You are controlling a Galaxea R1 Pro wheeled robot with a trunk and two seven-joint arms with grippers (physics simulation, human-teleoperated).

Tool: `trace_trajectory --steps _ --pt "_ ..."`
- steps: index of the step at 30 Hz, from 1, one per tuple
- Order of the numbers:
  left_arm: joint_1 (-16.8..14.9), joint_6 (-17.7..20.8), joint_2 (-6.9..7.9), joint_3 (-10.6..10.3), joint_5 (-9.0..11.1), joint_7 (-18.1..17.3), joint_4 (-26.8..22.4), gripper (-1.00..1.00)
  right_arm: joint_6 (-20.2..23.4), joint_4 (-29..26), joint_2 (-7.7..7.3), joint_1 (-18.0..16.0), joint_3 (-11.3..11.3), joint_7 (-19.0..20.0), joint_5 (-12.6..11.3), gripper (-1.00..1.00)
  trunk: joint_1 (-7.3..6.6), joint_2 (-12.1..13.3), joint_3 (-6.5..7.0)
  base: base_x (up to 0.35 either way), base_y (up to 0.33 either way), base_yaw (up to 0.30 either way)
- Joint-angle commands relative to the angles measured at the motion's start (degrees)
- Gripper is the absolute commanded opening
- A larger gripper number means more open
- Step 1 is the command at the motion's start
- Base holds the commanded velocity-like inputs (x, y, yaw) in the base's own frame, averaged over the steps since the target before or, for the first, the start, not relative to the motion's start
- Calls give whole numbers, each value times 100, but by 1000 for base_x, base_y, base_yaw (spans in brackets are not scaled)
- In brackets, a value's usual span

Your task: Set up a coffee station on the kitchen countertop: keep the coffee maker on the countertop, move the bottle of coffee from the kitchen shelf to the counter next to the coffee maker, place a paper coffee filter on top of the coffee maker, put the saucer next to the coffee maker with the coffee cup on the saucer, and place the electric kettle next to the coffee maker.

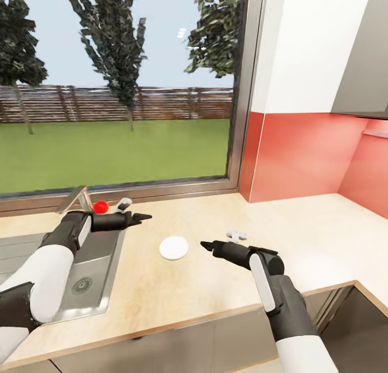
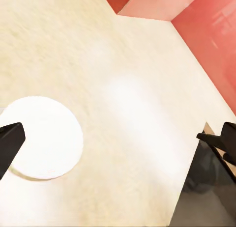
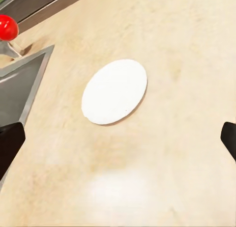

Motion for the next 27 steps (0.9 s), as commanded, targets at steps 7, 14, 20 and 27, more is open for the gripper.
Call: trace_trajectory --steps 7,14,20,27 --pt "171 47 -67 42 -70 -43 -7 100 145 349 12 -6 285 33 24 100 7 -13 -13 231 0 0" --pt "241 47 -86 42 -74 -43 -7 100 501 432 39 -6 416 33 14 100 7 -13 -13 16 0 0" --pt "255 47 -87 42 -75 -43 -4 100 591 434 32 -6 431 33 6 100 7 -13 -13 1 0 2" --pt "323 45 -171 42 -73 -43 -4 100 601 436 27 -6 424 33 18 100 7 -13 -18 157 0 224"
